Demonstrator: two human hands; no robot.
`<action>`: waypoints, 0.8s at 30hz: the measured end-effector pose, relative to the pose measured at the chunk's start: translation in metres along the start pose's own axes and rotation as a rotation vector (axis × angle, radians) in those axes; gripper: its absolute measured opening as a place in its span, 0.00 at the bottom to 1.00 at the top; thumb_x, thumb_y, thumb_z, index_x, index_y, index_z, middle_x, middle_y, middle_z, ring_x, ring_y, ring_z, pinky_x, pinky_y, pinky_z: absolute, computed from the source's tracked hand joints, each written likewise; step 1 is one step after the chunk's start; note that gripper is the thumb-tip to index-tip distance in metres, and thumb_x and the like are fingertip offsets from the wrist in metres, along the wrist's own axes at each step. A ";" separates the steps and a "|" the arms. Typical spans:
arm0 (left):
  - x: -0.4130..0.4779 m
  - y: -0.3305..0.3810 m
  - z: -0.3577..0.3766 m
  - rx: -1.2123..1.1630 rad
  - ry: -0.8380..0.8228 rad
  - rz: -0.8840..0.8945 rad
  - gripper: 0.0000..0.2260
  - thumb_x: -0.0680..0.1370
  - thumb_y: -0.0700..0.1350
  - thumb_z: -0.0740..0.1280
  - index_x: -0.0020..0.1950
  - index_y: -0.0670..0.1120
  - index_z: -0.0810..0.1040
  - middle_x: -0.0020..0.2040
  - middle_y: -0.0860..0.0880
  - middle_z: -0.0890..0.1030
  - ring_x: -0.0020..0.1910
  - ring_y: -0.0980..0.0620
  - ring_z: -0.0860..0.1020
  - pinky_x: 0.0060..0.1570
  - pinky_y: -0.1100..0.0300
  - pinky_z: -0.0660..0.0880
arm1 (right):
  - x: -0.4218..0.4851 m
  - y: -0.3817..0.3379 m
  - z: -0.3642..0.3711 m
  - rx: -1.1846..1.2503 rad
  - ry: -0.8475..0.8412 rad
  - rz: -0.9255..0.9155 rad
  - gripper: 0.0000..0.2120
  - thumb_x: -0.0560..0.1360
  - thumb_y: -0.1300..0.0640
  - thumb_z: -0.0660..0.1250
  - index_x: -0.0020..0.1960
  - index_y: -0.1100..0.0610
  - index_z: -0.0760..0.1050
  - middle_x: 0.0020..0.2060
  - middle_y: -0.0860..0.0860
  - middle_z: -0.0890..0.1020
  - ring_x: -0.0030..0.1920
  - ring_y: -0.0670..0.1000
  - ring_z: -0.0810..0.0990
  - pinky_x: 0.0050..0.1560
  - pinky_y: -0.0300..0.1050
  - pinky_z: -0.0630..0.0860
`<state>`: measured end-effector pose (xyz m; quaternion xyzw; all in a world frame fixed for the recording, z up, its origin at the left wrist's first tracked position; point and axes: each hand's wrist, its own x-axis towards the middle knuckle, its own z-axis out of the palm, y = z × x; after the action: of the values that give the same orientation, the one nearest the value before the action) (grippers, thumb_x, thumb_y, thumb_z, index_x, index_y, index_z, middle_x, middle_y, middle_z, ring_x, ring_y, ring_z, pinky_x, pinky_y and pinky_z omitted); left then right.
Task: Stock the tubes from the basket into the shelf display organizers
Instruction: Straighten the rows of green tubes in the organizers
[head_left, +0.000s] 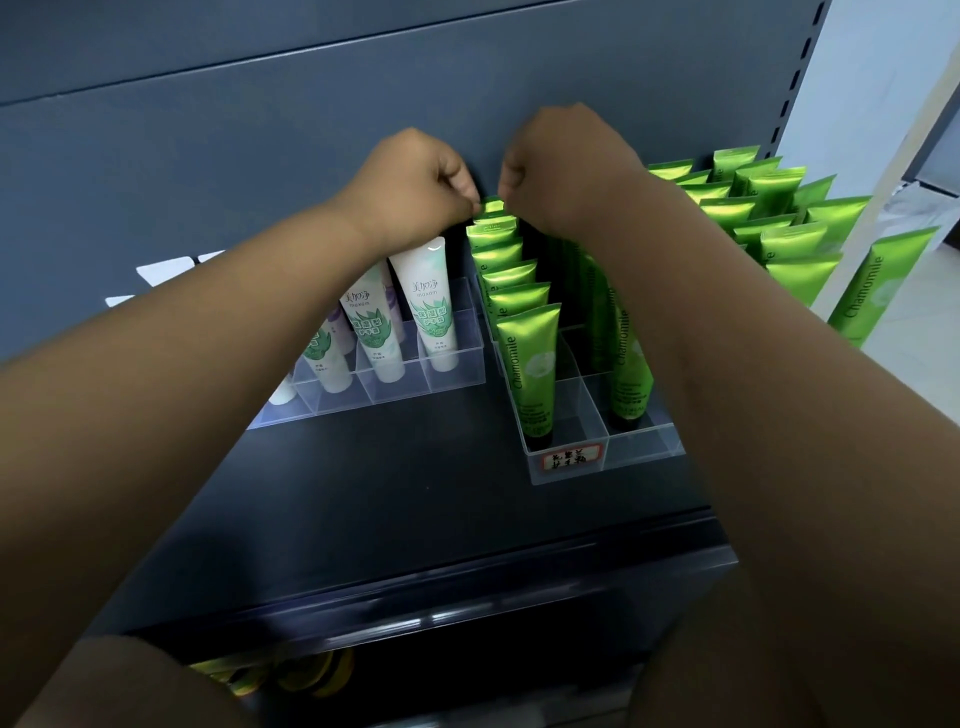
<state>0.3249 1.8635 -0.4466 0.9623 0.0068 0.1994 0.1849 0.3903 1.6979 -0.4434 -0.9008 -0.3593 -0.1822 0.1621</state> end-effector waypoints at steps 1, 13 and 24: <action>0.001 0.000 0.001 0.010 -0.006 -0.008 0.05 0.76 0.43 0.74 0.49 0.44 0.87 0.46 0.47 0.86 0.44 0.55 0.80 0.51 0.61 0.75 | 0.001 0.000 0.002 -0.012 -0.005 0.001 0.11 0.75 0.57 0.65 0.53 0.53 0.84 0.54 0.55 0.84 0.58 0.60 0.80 0.59 0.52 0.78; 0.006 0.000 0.003 -0.009 -0.051 -0.067 0.06 0.75 0.40 0.74 0.50 0.47 0.88 0.43 0.48 0.85 0.43 0.56 0.80 0.49 0.63 0.75 | 0.011 0.000 0.014 -0.045 -0.006 -0.025 0.09 0.77 0.59 0.66 0.53 0.56 0.83 0.54 0.57 0.84 0.56 0.61 0.81 0.57 0.48 0.77; 0.002 -0.003 0.004 0.045 -0.030 -0.082 0.05 0.74 0.41 0.73 0.48 0.46 0.87 0.43 0.44 0.86 0.43 0.51 0.81 0.51 0.58 0.77 | 0.008 -0.005 0.011 0.003 -0.047 -0.040 0.12 0.76 0.63 0.64 0.52 0.56 0.85 0.53 0.57 0.84 0.56 0.60 0.81 0.60 0.51 0.78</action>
<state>0.3283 1.8651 -0.4502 0.9680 0.0481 0.1768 0.1715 0.3945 1.7106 -0.4494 -0.8972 -0.3812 -0.1638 0.1513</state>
